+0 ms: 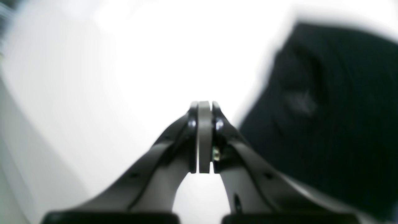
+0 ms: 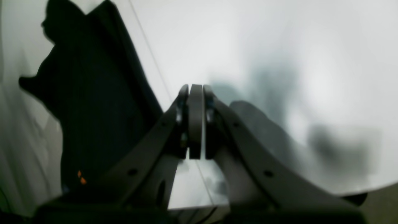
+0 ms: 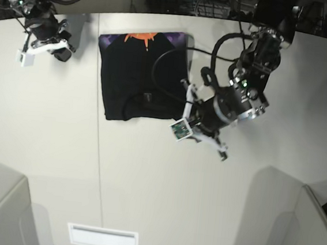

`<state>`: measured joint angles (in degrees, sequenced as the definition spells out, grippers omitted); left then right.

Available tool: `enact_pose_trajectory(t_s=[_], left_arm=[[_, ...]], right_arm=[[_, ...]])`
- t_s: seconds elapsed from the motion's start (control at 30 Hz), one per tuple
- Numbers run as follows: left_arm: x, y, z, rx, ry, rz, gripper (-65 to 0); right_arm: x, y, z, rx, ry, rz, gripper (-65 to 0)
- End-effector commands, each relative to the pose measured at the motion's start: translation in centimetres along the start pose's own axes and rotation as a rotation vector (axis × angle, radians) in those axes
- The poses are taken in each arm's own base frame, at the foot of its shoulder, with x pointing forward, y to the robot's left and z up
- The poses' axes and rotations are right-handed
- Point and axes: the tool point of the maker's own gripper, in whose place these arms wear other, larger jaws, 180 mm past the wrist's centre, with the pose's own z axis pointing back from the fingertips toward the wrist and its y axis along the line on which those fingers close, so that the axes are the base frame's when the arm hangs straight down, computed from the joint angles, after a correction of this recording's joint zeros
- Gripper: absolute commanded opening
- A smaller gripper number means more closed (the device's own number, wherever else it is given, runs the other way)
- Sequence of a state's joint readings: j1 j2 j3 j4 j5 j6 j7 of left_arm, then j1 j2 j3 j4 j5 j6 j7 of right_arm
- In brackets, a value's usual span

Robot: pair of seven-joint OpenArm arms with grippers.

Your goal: Fold the T-shirt properly

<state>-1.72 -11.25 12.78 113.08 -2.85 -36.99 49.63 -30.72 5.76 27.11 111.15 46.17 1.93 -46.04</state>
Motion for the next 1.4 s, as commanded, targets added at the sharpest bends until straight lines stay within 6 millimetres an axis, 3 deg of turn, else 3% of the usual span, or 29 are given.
enact_pose_trajectory(t_s=[0.0, 0.07, 0.17, 0.37, 0.5, 0.67, 0.83, 0.9, 0.97, 1.13, 1.3, 1.37], left_arm=[[-0.8, 0.9, 1.0, 0.036, -0.011, 0.011, -65.0], [-4.0, 0.2, 2.2, 0.033, 0.011, 0.056, -65.0], [-7.4, -1.6, 3.9, 0.010, 0.024, 0.104, -65.0], [-13.6, -6.8, 8.2, -0.058, 0.100, 0.209, -65.0], [-17.1, -9.6, 11.8, -0.076, 0.174, 0.286, -65.0], [-20.7, -13.2, 15.8, -0.116, 0.307, 0.361, -65.0], [-22.3, -18.3, 19.0, -0.222, 0.403, 0.426, -65.0], [-22.3, -20.8, 19.1, -0.267, 0.413, 0.478, -65.0], [-23.0, -23.8, 19.0, -0.307, 0.440, 0.554, -65.0], [-24.0, -30.3, 18.3, -0.346, 0.426, 0.761, -65.0], [-29.6, -35.1, 16.6, -0.179, 0.498, 0.927, -65.0], [-31.8, -37.7, 15.1, -0.121, 0.533, 0.944, -65.0]], right_arm=[[0.7, 0.2, 0.8, 0.004, -0.029, 0.023, -65.0], [0.7, -0.1, 1.3, -0.006, -0.031, 0.034, -65.0], [1.0, -2.1, 2.4, -0.063, -0.044, 0.016, -65.0], [-1.1, -5.5, 6.1, -0.140, 0.001, 0.080, -65.0], [-3.4, -8.1, 9.5, -0.178, 0.072, 0.172, -65.0], [-6.9, -9.1, 11.6, -0.189, 0.192, 0.204, -65.0], [-13.4, -8.3, 12.3, -0.138, 0.472, 0.213, -65.0], [-15.5, -8.4, 12.0, -0.127, 0.545, 0.240, -65.0], [-17.7, -8.7, 10.5, -0.132, 0.610, 0.306, -65.0], [-26.2, -10.1, 5.9, -0.090, 0.837, 0.588, -65.0], [-33.5, -11.2, 4.1, 0.051, 0.964, 0.651, -65.0], [-35.9, -12.6, 4.0, 0.052, 1.032, 0.642, -65.0]])
